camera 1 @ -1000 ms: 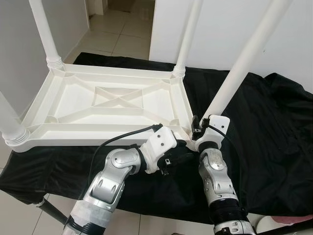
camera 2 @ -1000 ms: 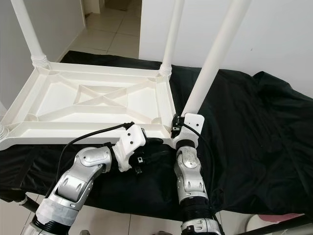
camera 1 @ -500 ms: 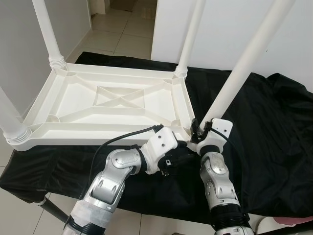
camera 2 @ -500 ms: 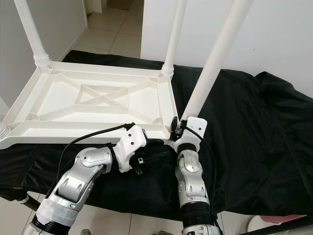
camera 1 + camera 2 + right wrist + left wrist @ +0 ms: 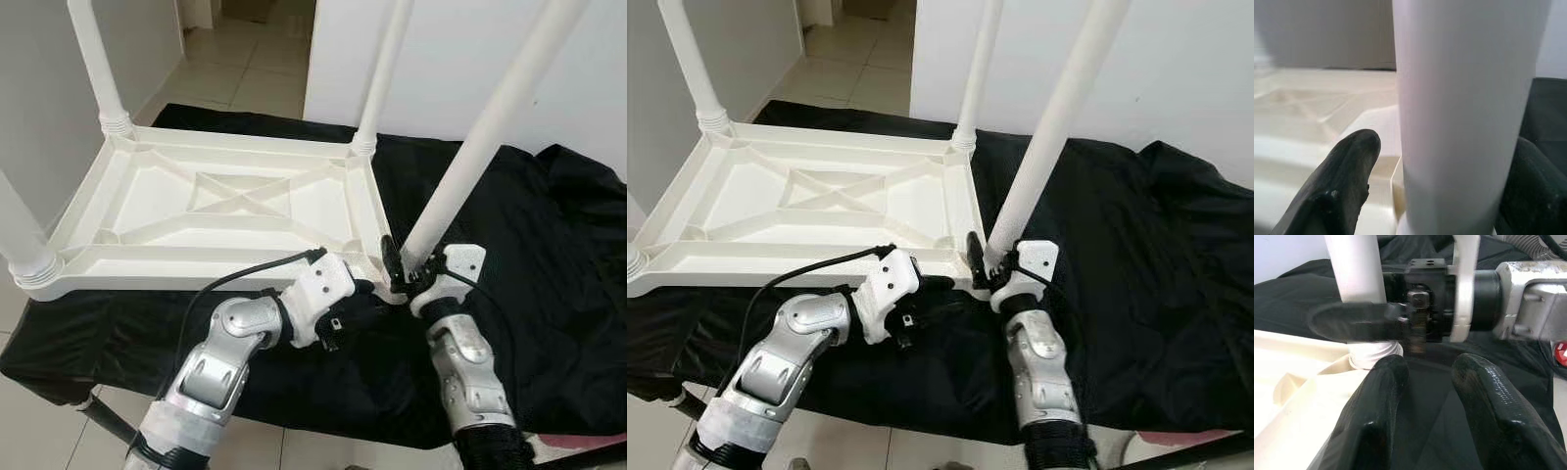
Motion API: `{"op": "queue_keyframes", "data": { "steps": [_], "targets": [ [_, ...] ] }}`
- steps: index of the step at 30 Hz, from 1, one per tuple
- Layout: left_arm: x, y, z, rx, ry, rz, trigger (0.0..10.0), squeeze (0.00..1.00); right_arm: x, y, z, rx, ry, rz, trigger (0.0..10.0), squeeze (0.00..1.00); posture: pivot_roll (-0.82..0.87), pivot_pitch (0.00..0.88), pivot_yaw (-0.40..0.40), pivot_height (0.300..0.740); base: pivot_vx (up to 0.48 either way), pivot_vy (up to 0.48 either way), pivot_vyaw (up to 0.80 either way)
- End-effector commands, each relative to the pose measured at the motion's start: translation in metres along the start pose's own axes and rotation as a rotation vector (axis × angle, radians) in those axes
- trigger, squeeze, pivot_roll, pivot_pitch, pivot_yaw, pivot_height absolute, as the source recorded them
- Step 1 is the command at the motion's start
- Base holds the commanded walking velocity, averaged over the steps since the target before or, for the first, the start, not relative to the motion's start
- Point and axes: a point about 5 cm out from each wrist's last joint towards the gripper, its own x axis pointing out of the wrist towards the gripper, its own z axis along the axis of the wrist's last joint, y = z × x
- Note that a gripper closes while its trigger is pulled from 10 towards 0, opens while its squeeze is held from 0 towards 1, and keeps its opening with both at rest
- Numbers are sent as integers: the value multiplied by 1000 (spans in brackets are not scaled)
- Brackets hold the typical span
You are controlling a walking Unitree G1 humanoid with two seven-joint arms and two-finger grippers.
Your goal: Building children table
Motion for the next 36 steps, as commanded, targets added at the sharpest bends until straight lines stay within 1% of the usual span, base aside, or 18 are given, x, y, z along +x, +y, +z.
{"op": "queue_keyframes", "data": {
  "steps": [1,2,5,7,9,12,14,17,18,19,20,22,23,29,33,34,35,36],
  "targets": [
    [1,5,-1,-8,3,72,10000,0,0,-1,-1,9,-1,36,10000,0,-35,0,-76,740,0,0,0],
    [1,5,-1,-6,4,70,10000,0,0,-3,-1,-3,6,70,10000,0,-35,0,-76,740,0,0,0],
    [0,5,-2,-1,8,66,10000,0,2,-7,-1,-4,20,104,10000,0,-38,0,-67,740,0,0,0],
    [0,6,-3,9,20,64,10000,0,7,-15,-3,-34,62,177,10000,0,-40,0,-61,740,0,0,0],
    [-1,7,-3,11,22,66,10000,0,11,-19,-4,-42,83,210,10000,0,-38,0,-57,740,0,0,0],
    [-1,8,-3,12,22,68,10000,0,14,-22,-5,-49,100,235,10000,0,-38,0,-57,740,0,0,0],
    [0,10,-1,16,19,72,10000,0,24,-25,-8,-50,133,274,10000,0,-32,0,-51,740,0,0,0],
    [0,10,-1,16,19,72,10000,0,24,-25,-8,-50,133,274,10000,0,-32,0,-51,740,0,0,0],
    [1,10,0,17,16,73,10000,0,29,-25,-9,-53,141,281,10000,0,-28,0,-53,740,0,0,0],
    [1,10,0,17,16,73,10000,0,29,-25,-9,-53,141,281,10000,0,-28,0,-53,740,0,0,0],
    [2,11,1,20,14,74,10000,0,33,-25,-9,-54,147,300,4902,0,-26,0,-54,740,0,0,0],
    [2,11,1,20,14,74,10000,0,33,-25,-9,-54,147,300,4902,0,-26,0,-54,740,0,0,0],
    [2,11,1,21,13,75,10000,0,35,-24,-10,-54,150,314,0,0,-25,0,-55,740,0,0,0],
    [1,13,1,22,11,81,10000,0,35,-27,-11,-44,152,316,0,0,-22,0,-57,740,0,0,0],
    [2,12,1,22,9,81,10000,0,30,-31,-12,-25,143,307,0,0,-28,0,-55,740,0,0,0],
    [2,12,1,23,9,79,10000,0,29,-31,-13,-23,142,302,4235,0,-27,0,-56,740,0,0,0],
    [2,12,1,23,9,79,10000,0,29,-31,-13,-23,142,302,4235,0,-27,0,-56,740,0,0,0],
    [3,11,1,23,8,77,10000,0,28,-31,-13,-14,138,295,10000,0,-27,0,-56,740,0,0,0]
  ]
}}
